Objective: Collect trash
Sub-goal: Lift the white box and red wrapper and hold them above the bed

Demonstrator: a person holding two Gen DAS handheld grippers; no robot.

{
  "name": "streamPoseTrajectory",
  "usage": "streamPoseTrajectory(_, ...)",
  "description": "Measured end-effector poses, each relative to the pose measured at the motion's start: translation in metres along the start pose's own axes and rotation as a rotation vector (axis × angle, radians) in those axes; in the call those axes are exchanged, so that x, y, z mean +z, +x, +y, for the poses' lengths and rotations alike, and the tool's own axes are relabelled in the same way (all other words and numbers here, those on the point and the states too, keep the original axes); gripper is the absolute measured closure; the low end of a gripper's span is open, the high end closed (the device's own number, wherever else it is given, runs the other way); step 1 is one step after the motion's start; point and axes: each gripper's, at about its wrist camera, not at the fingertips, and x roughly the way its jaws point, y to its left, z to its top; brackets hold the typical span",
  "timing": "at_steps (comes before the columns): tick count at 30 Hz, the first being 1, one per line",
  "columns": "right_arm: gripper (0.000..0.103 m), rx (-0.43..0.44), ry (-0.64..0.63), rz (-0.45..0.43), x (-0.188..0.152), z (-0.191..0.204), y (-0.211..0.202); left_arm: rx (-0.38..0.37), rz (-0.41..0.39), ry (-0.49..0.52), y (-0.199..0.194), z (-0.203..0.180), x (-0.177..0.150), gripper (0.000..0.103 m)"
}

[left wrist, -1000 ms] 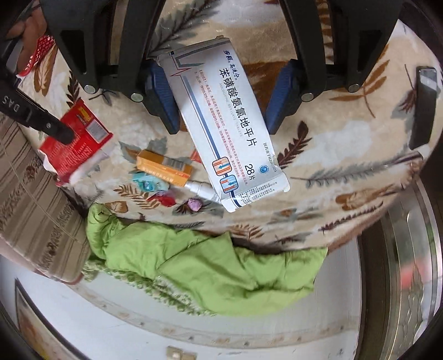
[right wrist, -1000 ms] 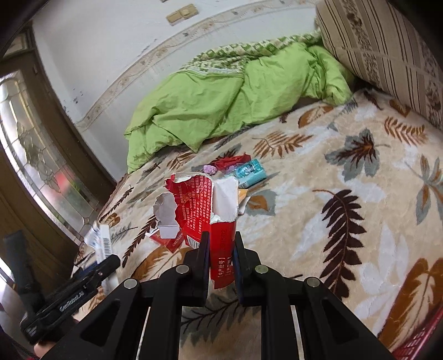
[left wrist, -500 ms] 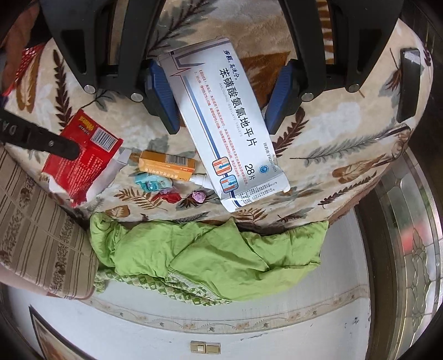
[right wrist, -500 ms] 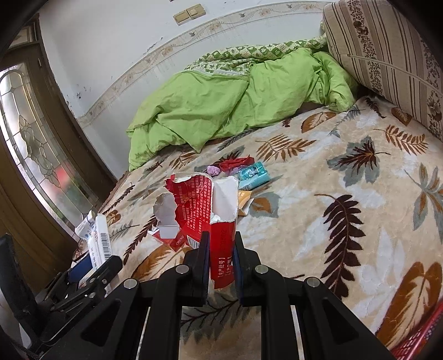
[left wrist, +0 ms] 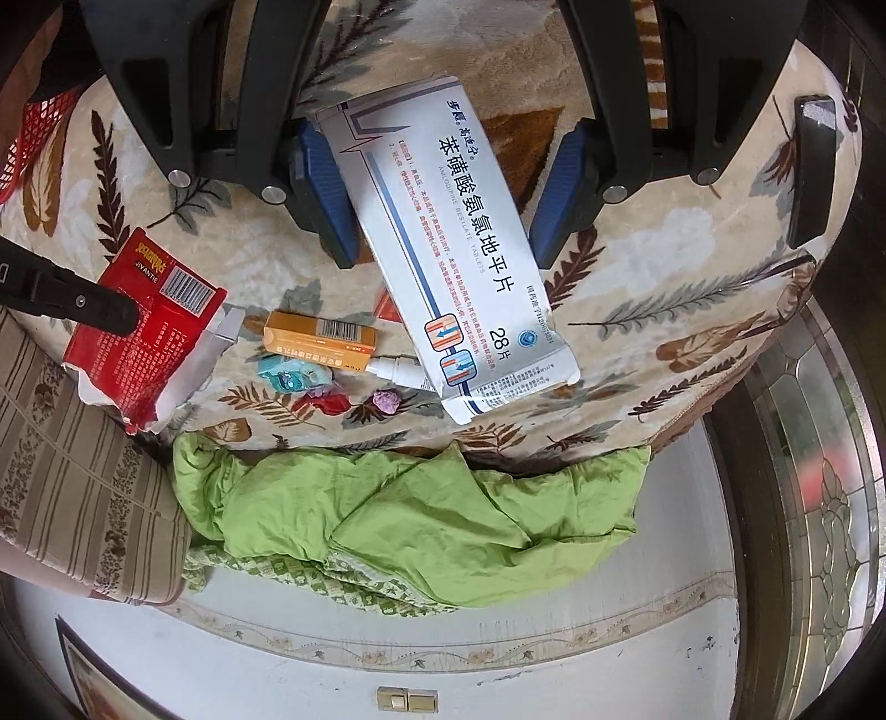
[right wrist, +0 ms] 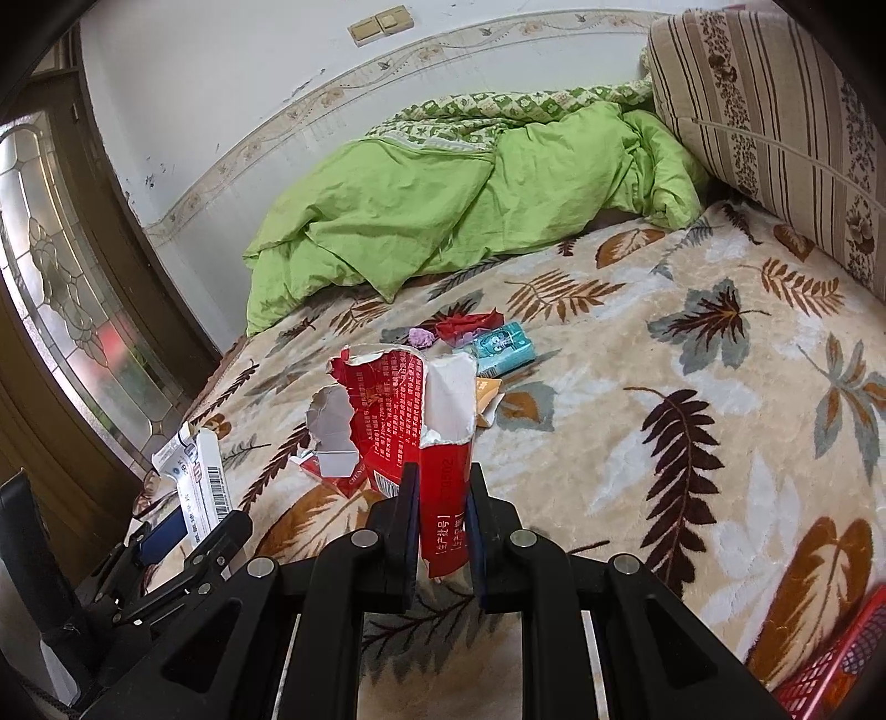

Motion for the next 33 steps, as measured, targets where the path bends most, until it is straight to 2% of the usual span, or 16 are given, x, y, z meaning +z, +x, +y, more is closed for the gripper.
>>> streamPoseTrajectory(12,0.088,-0.04,-0.019,0.0,-0.003,0.001,0.002,-0.004,-0.002,-0.009,-0.003,0.003,0.0,0.04)
streamPoseTrajectory(33,0.088,0.015,0.043,0.007,0.002,-0.018,0.013,-0.009,0.023,0.034,0.014,-0.014,0.002,0.04)
